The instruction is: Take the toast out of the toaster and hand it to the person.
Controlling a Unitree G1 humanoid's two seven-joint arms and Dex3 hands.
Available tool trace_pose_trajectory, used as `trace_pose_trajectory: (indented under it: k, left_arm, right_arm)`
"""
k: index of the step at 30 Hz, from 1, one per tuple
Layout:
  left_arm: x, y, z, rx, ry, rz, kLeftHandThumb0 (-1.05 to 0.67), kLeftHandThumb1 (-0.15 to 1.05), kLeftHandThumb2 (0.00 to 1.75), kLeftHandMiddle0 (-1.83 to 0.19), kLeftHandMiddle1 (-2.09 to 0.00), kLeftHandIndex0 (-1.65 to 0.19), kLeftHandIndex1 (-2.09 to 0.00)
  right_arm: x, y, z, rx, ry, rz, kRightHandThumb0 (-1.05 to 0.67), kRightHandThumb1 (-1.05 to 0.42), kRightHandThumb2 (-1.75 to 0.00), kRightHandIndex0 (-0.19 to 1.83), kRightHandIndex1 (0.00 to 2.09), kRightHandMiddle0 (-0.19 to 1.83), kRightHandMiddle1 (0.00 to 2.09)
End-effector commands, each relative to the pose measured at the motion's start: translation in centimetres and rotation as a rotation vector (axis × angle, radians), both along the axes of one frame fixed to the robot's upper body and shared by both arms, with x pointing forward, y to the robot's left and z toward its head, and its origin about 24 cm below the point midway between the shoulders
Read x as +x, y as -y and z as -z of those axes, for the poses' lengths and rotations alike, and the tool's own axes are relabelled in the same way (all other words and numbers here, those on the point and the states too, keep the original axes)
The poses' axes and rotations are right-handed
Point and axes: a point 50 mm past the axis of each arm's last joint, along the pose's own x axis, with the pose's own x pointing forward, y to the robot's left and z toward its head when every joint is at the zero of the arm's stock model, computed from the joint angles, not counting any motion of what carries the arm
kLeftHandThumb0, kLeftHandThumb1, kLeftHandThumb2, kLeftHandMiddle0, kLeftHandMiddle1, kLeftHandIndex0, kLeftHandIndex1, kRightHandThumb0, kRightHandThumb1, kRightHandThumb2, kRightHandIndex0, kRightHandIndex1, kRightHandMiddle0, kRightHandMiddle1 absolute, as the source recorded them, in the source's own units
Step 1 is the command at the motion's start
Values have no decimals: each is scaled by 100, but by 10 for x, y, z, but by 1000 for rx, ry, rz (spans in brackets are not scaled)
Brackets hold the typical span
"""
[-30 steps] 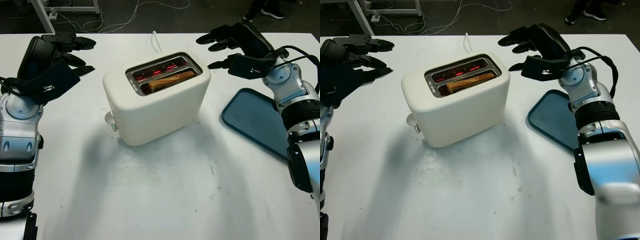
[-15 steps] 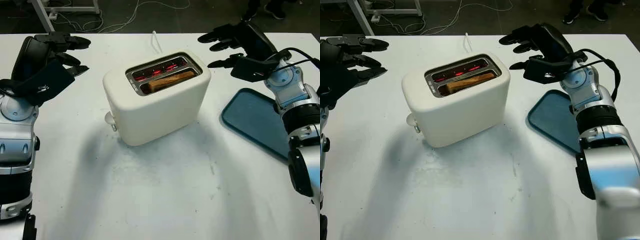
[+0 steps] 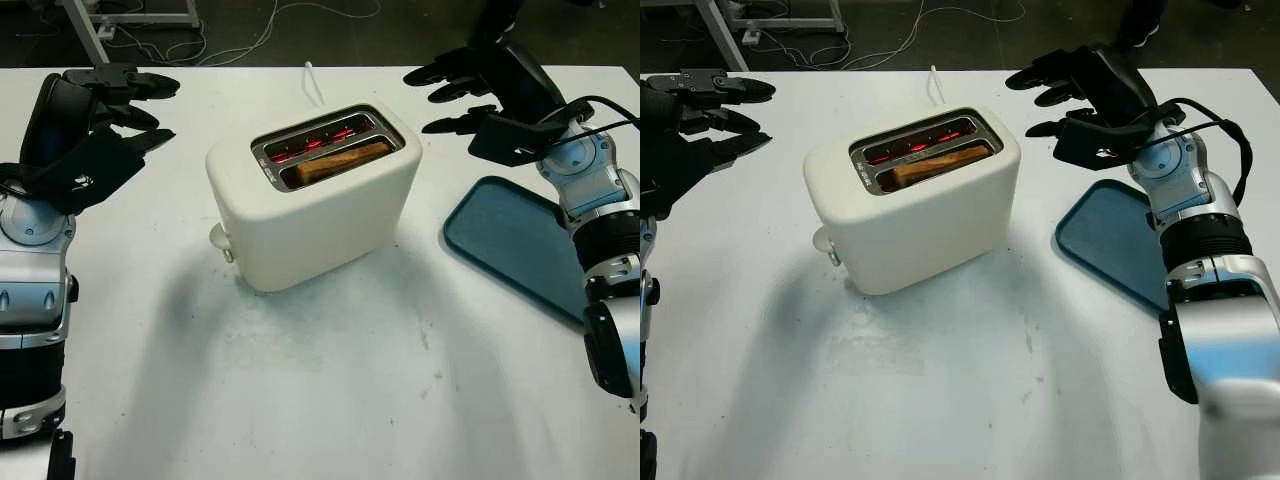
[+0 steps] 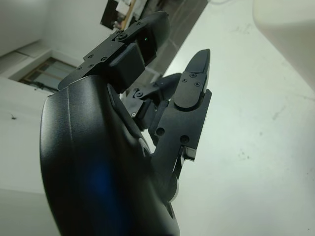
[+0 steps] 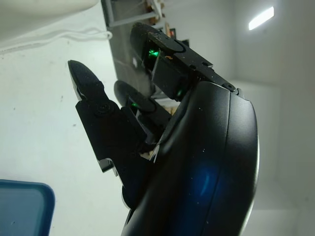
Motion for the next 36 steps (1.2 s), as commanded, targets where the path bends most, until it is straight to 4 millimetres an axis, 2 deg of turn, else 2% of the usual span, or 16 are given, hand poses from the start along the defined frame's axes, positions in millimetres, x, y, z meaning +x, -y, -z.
trace_pose_trajectory:
  k: [1,10,15,18,20,21,22,23,25,27,28,29,31,33,36]
  left_arm:
    - [-1,-3,-1,6,9,-15,-12,84,0,-74,-80,-92,-18]
    - [0,-5,-1,3,34,5,-13,84,0,-82,-83,-100,-21]
    - [0,-5,-1,2,35,14,-12,84,0,-87,-85,-103,-23]
    - [0,-6,0,-6,33,19,-12,83,0,-88,-87,-105,-24]
    - [0,-6,1,-15,33,19,-13,84,0,-88,-87,-105,-24]
    - [0,-6,1,-17,33,19,-14,84,0,-88,-87,-104,-24]
    - [0,-6,1,-21,37,24,-14,84,0,-88,-87,-105,-24]
    - [0,-6,1,-25,38,25,-13,84,0,-88,-88,-105,-24]
    - [0,-7,2,-23,38,24,-14,84,0,-88,-88,-105,-24]
    - [0,-7,2,-11,32,13,-16,84,0,-87,-88,-104,-24]
    - [0,-7,2,-13,33,17,-16,84,0,-87,-88,-104,-24]
    - [-1,-7,2,-19,35,24,-14,84,0,-86,-88,-103,-24]
    - [0,-7,2,-30,34,29,-12,84,1,-86,-89,-103,-24]
    - [0,-7,2,-25,32,18,-14,84,0,-85,-89,-103,-24]
    - [0,-7,2,-32,33,22,-12,84,0,-85,-89,-103,-24]
  right_arm:
    - [-1,2,0,-20,-3,8,-12,-67,0,111,5,97,2]
    - [-1,1,-1,-24,1,13,-11,-70,-1,116,6,99,3]
    - [0,1,-1,-21,-12,28,-19,-77,-3,116,6,99,2]
    - [-2,2,0,-38,12,34,-25,-84,-3,127,11,108,6]
    - [-2,2,1,-51,33,42,-33,-90,-6,139,22,122,11]
    - [-2,2,1,-53,36,50,-35,-91,-10,135,40,128,10]
    - [-1,3,2,-54,34,60,-40,-92,-18,123,67,135,10]
    - [-1,3,2,-55,36,63,-43,-92,-23,117,77,139,11]
    - [-1,3,3,-53,38,66,-50,-92,-34,113,79,148,16]
    - [-2,2,3,-62,48,62,-55,-92,-39,119,72,148,27]
    - [-2,1,3,-66,53,58,-56,-92,-40,120,71,143,42]
    - [-2,1,3,-69,57,53,-55,-92,-39,121,74,132,69]
    - [-3,0,2,-78,62,42,-53,-92,-37,123,79,121,87]
    - [-3,-1,1,-85,67,34,-47,-92,-28,121,93,115,86]
    - [-4,-1,1,-84,75,20,-33,-92,-12,121,100,116,74]
